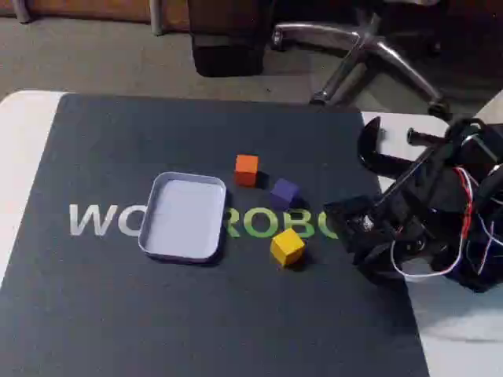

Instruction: Move blocks one by one until all three blocks are in the tray.

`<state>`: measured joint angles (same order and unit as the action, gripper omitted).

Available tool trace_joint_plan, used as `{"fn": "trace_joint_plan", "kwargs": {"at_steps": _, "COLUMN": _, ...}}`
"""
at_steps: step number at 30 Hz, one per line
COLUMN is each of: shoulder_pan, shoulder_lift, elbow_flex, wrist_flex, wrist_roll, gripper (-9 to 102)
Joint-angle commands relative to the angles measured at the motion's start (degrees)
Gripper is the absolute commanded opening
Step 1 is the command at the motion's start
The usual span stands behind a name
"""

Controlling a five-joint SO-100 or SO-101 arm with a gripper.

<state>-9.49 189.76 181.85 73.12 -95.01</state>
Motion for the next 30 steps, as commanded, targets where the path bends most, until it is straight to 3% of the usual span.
{"fn": "trace_joint_plan", "kwargs": {"at_steps": 1, "shoulder_pan": 8.0, "shoulder_lift": -0.1, "elbow_flex": -0.2, "wrist_flex": 0.2, "wrist_roll": -0.5, "gripper": -2}}
{"fn": "trace_joint_plan", "kwargs": {"at_steps": 20, "shoulder_pan": 7.6, "shoulder_lift": -0.1, "elbow_flex": -0.2, "wrist_flex": 0.2, "wrist_roll": -1.1, "gripper": -3}}
{"fn": "trace_joint_plan", "kwargs": {"at_steps": 30, "shoulder_pan": 16.9, "shoulder_lift": -0.2, "elbow_flex": -0.2, "wrist_flex": -0.1, "wrist_roll": -12.1, "gripper": -3}}
